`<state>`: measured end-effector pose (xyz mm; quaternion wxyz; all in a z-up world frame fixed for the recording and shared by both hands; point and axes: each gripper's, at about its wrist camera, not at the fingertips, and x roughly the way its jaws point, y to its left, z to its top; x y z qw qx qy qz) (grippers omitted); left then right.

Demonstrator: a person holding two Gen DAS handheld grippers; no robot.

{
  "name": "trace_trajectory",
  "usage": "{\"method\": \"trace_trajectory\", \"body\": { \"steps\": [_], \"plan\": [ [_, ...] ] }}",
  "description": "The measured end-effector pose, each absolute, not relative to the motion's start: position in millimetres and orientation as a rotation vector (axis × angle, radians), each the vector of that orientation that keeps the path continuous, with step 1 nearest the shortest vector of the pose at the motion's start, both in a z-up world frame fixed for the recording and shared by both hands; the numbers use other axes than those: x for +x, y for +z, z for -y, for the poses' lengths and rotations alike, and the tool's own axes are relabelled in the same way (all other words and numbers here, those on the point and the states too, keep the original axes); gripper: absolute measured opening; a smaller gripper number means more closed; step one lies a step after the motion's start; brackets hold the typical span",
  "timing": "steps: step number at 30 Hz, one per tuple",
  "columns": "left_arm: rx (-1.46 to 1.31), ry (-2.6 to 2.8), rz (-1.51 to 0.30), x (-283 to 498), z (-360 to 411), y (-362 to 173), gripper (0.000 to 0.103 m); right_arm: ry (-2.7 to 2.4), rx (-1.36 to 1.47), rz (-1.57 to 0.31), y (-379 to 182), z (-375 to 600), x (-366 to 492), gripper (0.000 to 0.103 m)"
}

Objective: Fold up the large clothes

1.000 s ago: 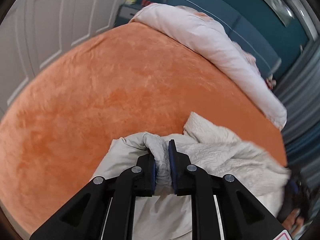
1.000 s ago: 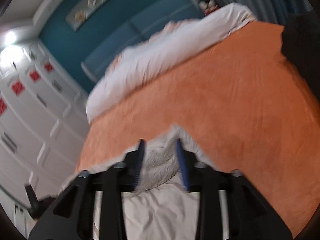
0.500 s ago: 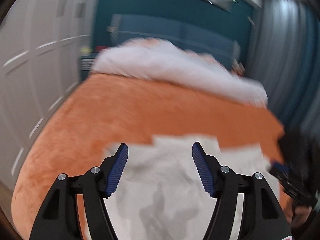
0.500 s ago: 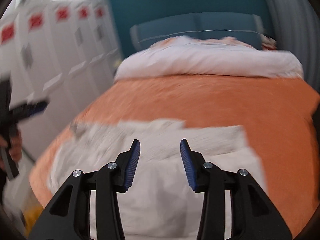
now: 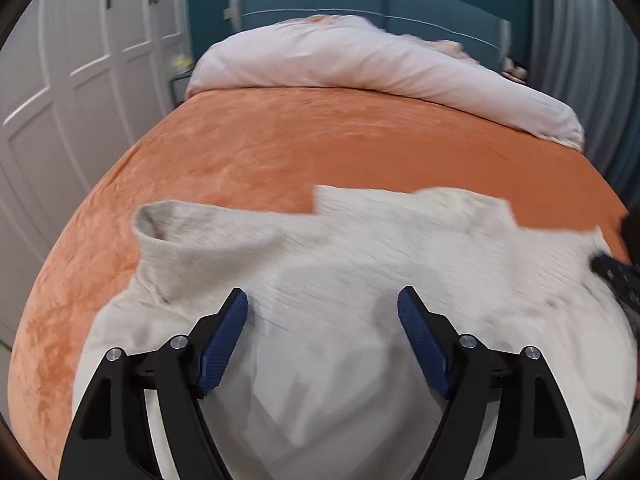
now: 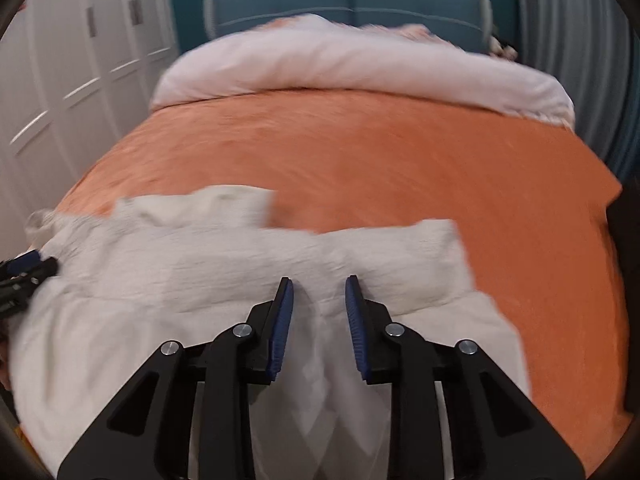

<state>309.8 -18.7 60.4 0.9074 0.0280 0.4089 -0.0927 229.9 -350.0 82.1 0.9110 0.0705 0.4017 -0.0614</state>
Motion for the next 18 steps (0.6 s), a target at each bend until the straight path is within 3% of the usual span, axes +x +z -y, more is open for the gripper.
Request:
{"method": "trace_trajectory", "body": {
  "steps": [6, 18],
  "plan": [
    [-0.003, -0.102, -0.906, 354.3, -5.2, 34.1, 0.076, -0.121, 0.187, -0.872, 51.1, 359.0, 248.4, 0.024],
    [0.007, -0.077, -0.926, 372.9, 4.8, 0.5, 0.080, -0.082, 0.308, -0.869, 18.9, 370.2, 261.5, 0.024]
  ]
}}
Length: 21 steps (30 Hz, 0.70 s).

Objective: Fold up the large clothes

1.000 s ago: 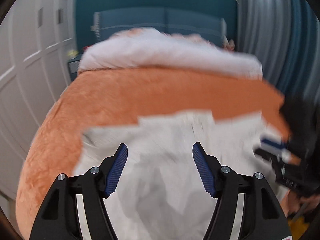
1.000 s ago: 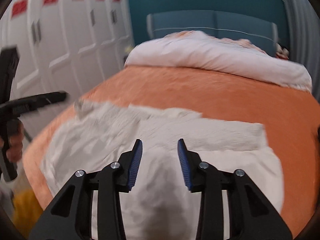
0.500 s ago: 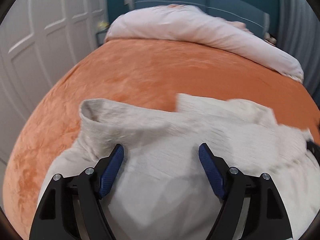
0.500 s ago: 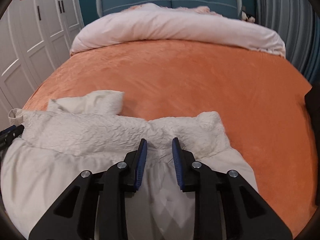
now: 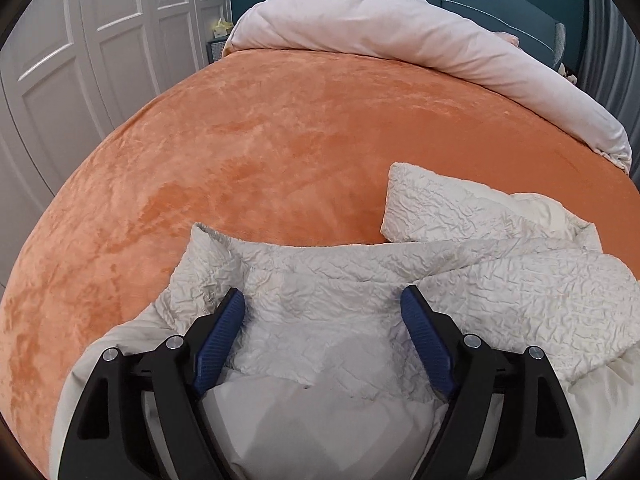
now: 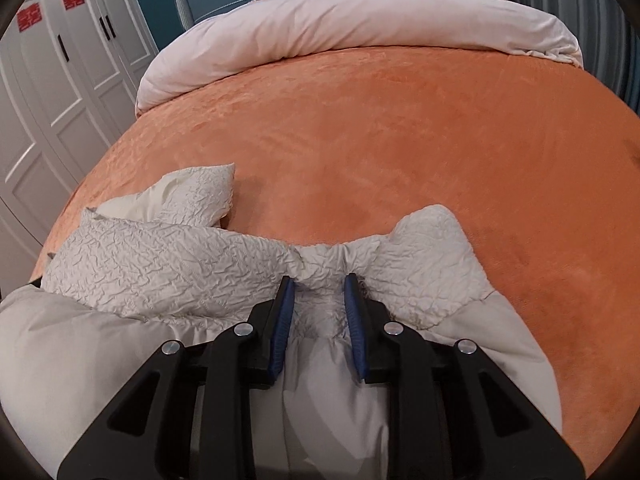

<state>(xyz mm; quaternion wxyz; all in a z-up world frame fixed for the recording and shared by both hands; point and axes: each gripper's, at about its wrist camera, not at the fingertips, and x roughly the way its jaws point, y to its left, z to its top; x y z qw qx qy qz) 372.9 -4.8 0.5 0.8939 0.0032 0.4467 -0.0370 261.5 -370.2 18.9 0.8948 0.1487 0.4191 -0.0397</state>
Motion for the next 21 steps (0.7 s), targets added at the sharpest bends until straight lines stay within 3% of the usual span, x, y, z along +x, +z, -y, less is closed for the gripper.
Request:
{"method": "trace_trajectory", "body": {
  "steps": [21],
  "plan": [
    [0.014, -0.071, -0.928, 375.1, 7.9, -11.6, 0.082, -0.099, 0.303, -0.841, 15.2, 364.7, 261.0, 0.024]
  ]
}}
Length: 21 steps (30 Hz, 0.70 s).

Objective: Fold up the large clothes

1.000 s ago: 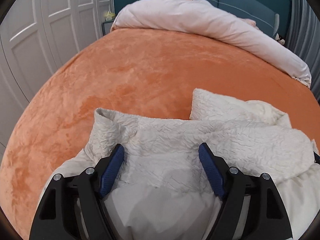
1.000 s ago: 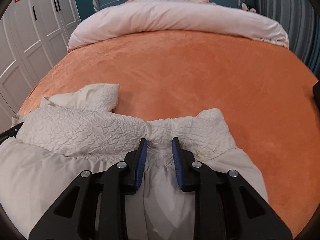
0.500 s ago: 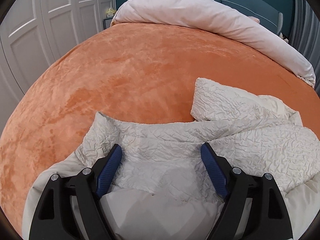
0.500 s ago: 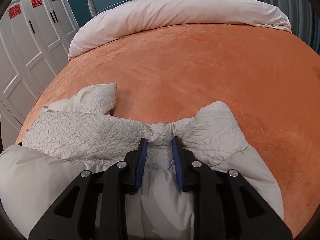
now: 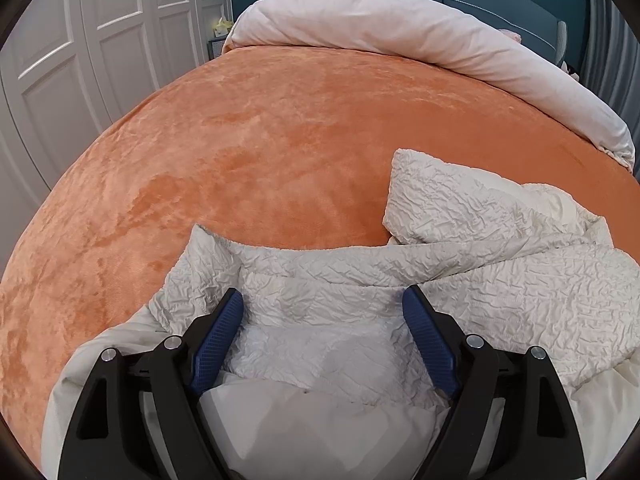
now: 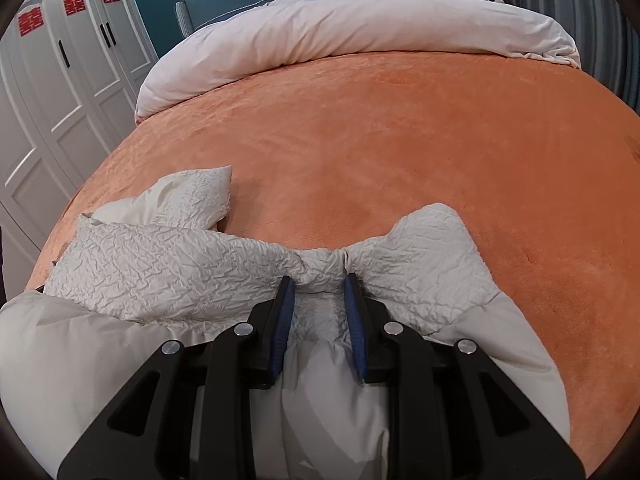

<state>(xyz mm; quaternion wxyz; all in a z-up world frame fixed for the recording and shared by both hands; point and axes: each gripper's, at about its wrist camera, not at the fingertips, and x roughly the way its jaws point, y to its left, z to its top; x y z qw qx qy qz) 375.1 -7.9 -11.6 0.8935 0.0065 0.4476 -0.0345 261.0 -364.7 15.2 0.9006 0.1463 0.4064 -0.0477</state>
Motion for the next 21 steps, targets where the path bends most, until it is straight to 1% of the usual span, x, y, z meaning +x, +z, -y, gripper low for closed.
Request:
{"method": "trace_trajectory", "body": {
  "steps": [2, 4, 5, 7, 8, 9, 11, 14, 15, 17, 18, 21],
  "plan": [
    [0.019, -0.067, -0.929, 374.8, 8.3, -11.3, 0.082, -0.105, 0.295, -0.849, 18.4, 362.4, 261.8, 0.024],
    [0.028, -0.061, -0.929, 373.5, 9.6, -10.2, 0.082, -0.154, 0.235, -0.864, 34.3, 354.8, 262.8, 0.024],
    [0.032, -0.059, -0.929, 373.4, 9.5, -9.9, 0.082, -0.187, 0.202, -0.827, 54.8, 346.3, 258.4, 0.027],
    [0.032, -0.059, -0.930, 373.0, 10.0, -9.6, 0.082, -0.115, 0.262, -0.721, 96.3, 332.1, 249.7, 0.027],
    [0.032, -0.059, -0.929, 373.0, 9.7, -9.1, 0.082, -0.087, 0.277, -0.700, 109.9, 324.2, 249.8, 0.027],
    [0.033, -0.058, -0.929, 373.0, 10.1, -9.5, 0.082, -0.044, 0.272, -0.693, 124.3, 310.3, 253.5, 0.027],
    [0.034, -0.057, -0.927, 372.8, 10.3, -8.5, 0.082, 0.048, 0.214, -0.738, 133.5, 279.6, 268.8, 0.027],
    [0.034, -0.057, -0.927, 372.3, 10.3, -8.1, 0.082, 0.090, 0.075, -0.818, 113.6, 240.4, 291.1, 0.027],
    [0.034, -0.057, -0.927, 372.0, 10.2, -8.1, 0.082, 0.086, 0.047, -0.865, 95.9, 233.9, 300.4, 0.027],
    [0.030, -0.058, -0.927, 371.5, 10.1, -7.7, 0.082, 0.079, 0.088, -0.956, 63.7, 237.6, 313.8, 0.025],
    [0.029, -0.058, -0.928, 371.8, 10.1, -7.6, 0.082, 0.087, 0.147, -0.972, 49.4, 244.8, 317.6, 0.024],
    [0.031, -0.056, -0.928, 371.9, 9.7, -7.7, 0.082, 0.087, 0.185, -0.950, 35.7, 250.9, 319.4, 0.024]
  ]
}}
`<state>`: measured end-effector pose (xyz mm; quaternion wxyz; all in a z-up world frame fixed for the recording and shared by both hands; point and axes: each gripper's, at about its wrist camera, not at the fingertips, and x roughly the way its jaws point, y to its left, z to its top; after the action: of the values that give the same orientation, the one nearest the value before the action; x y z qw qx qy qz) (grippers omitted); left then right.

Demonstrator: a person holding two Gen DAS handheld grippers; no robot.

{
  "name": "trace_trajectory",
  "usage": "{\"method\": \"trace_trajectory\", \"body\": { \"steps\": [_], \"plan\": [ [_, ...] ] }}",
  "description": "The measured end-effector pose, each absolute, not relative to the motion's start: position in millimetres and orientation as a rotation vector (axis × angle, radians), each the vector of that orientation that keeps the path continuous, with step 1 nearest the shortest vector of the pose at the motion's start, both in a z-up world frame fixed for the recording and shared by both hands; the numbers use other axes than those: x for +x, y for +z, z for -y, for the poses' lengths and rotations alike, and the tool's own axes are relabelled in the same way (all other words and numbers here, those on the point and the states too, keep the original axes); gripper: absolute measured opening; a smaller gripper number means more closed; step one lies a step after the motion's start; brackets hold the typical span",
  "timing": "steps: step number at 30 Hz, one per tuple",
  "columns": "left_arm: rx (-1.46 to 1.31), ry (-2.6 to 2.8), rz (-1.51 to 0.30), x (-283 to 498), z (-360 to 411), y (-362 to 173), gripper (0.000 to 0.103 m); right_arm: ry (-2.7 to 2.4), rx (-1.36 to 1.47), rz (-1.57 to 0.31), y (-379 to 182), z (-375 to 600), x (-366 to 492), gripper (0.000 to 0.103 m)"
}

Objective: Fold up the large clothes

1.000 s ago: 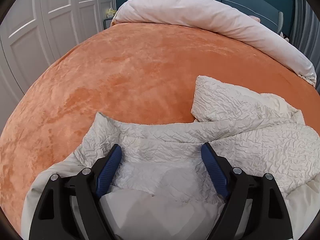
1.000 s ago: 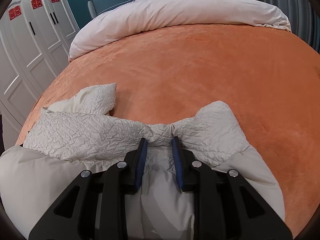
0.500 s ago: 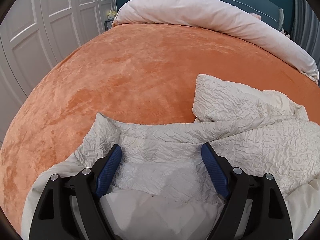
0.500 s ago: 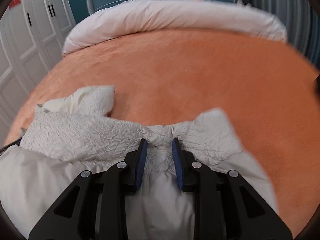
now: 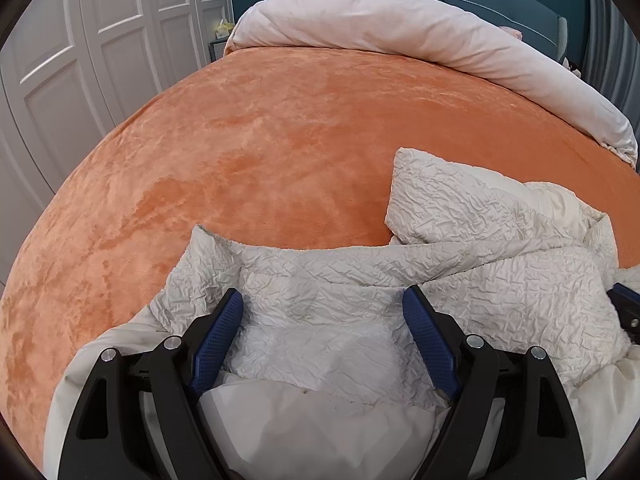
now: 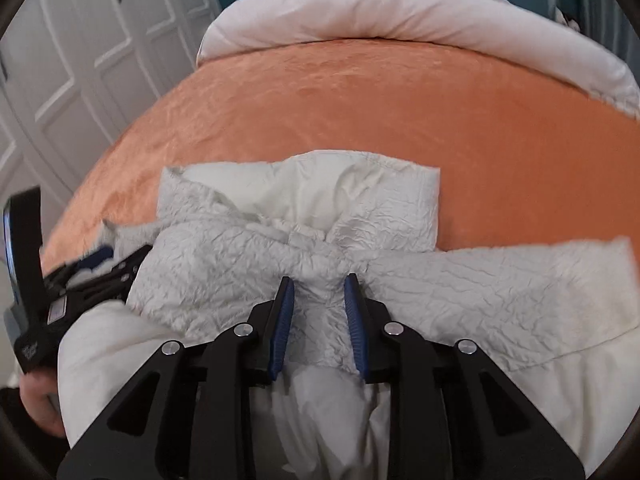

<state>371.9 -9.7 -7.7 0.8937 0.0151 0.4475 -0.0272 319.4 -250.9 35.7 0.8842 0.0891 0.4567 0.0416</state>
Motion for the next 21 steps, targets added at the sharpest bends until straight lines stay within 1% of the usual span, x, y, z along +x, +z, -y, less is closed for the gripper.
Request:
{"method": "trace_trajectory", "body": {
  "steps": [6, 12, 14, 15, 17, 19, 21],
  "plan": [
    [0.033, -0.052, -0.923, 372.9, 10.6, -9.2, 0.082, 0.050, 0.103, -0.907, 17.5, 235.1, 313.3, 0.023],
    [0.037, -0.056, -0.940, 374.1, 13.1, -5.0, 0.080, 0.047, 0.090, -0.912, 20.8, 232.4, 317.1, 0.023],
    [0.085, -0.040, -0.953, 366.9, 15.3, 12.7, 0.075, 0.036, 0.110, -0.940, 37.3, 236.4, 315.2, 0.024],
    [0.095, -0.042, -0.949, 359.0, 15.5, 24.2, 0.073, 0.055, 0.178, -0.920, 61.3, 241.4, 300.5, 0.025],
    [0.074, -0.111, -0.911, 330.2, 14.2, 54.5, 0.077, 0.140, 0.245, -0.866, 94.4, 238.1, 270.3, 0.025],
    [0.063, -0.126, -0.910, 306.8, 12.2, 70.0, 0.077, 0.176, 0.204, -0.881, 103.5, 223.5, 253.3, 0.025],
    [0.007, -0.142, -0.932, 280.2, 7.2, 75.9, 0.077, 0.202, 0.177, -0.953, 91.1, 207.3, 243.9, 0.025]
  ]
}}
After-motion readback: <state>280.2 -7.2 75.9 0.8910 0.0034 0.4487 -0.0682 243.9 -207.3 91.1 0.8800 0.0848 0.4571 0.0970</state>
